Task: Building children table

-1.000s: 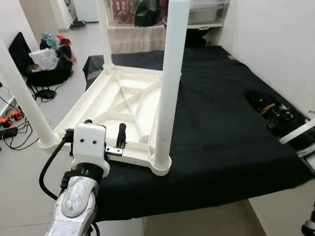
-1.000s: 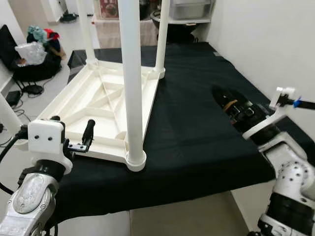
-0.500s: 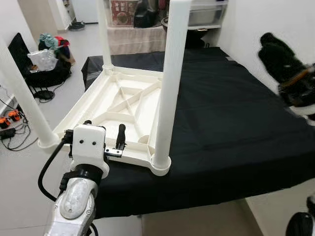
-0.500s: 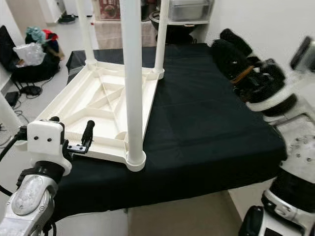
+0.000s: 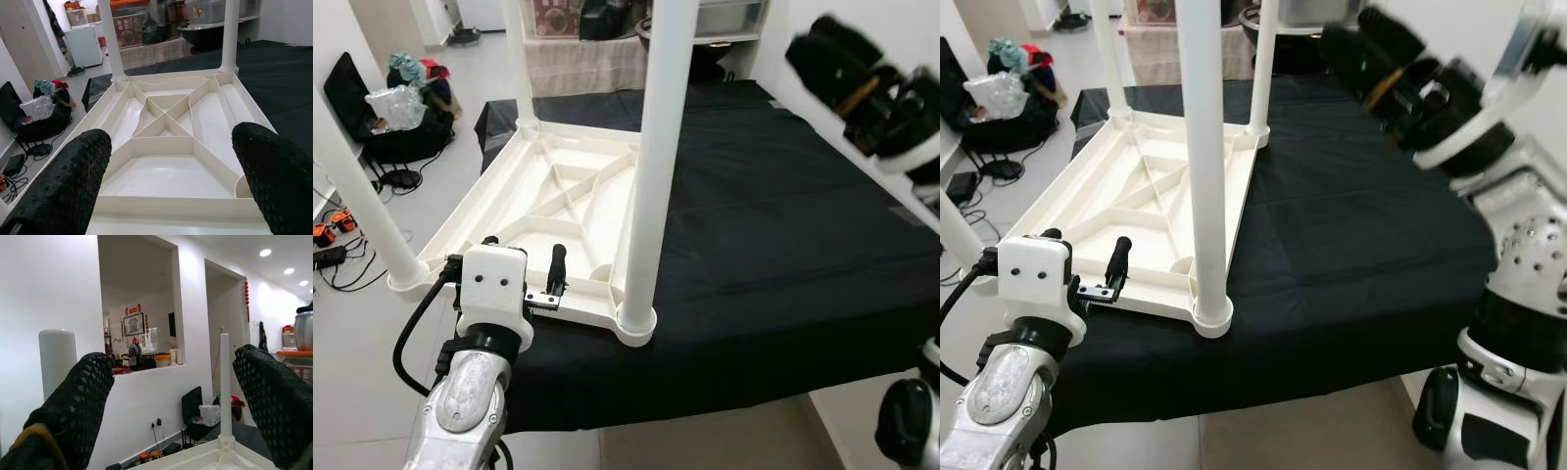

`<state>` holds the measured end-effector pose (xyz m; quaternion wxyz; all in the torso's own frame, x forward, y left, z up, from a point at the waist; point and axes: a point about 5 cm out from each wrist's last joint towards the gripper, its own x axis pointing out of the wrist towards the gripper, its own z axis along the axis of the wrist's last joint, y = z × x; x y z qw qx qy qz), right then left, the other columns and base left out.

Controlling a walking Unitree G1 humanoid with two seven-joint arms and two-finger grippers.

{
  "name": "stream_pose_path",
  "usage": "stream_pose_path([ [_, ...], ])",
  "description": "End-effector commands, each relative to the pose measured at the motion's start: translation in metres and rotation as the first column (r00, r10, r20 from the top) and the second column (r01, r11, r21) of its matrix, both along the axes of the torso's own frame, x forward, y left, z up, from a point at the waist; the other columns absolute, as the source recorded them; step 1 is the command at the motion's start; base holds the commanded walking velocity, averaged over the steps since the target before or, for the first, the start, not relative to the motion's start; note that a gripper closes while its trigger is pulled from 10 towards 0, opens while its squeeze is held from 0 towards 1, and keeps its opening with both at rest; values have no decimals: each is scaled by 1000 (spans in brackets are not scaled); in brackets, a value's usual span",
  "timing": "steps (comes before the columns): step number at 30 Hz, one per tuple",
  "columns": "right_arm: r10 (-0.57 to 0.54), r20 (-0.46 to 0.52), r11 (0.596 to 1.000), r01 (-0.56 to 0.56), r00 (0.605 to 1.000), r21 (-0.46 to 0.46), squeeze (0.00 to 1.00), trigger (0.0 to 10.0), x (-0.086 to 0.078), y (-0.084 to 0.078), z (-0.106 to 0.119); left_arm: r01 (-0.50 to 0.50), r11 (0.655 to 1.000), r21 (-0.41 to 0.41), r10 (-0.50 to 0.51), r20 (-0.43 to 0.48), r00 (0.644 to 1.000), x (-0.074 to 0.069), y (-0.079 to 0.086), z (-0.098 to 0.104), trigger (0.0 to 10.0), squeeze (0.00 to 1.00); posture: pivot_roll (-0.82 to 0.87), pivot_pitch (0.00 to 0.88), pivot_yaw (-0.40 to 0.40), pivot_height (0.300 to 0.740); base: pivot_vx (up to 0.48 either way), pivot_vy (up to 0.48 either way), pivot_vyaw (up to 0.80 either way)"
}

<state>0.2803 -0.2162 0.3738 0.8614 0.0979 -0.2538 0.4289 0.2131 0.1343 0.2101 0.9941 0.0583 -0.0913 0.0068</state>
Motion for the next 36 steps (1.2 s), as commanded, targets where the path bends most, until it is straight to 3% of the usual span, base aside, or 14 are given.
stream_pose_path([
  [1,10,6,1000,-10,1000,-4,0,10000,0,5,5,-6,1000,-3,6,-6,1000,-1,0,-1,10000,0,37,75,-45,740,0,0,0],
  [2,10,6,1000,-10,1000,-4,0,10000,0,5,5,-6,1000,-3,6,-6,1000,-1,0,-1,10000,0,37,75,-45,740,0,0,0],
  [4,133,40,991,-132,990,-29,0,10000,-2,32,14,0,1000,-3,0,-3,1000,0,-1,0,10000,0,32,77,-42,740,0,0,0],
  [5,133,40,991,-132,990,-29,0,10000,-2,32,14,0,1000,-3,0,-3,1000,0,-1,0,10000,0,32,77,-42,740,0,0,0],
  [6,183,55,983,-181,982,-39,0,10000,-3,42,18,2,1000,-3,-2,-2,1000,0,-2,0,10000,0,34,76,-45,740,0,0,0],
  [12,314,96,949,-312,944,-42,0,10000,-7,53,24,-1,1000,-3,1,2,1000,0,-2,1,10000,0,35,78,-51,740,0,0,0],
  [17,321,96,946,-314,942,-76,0,10000,-6,53,25,-4,1000,-4,4,2,1000,-1,-2,1,10000,0,36,81,-52,740,0,0,0],
  [28,194,69,968,-179,979,-178,0,10000,6,66,25,-2,1000,-3,2,4,1000,-1,-2,2,10000,0,32,82,-48,740,0,0,0],
  [36,237,58,958,-223,970,-181,0,10000,3,77,28,-4,1000,-5,4,4,1000,-1,-2,1,10000,0,31,80,-50,740,0,0,0],
])
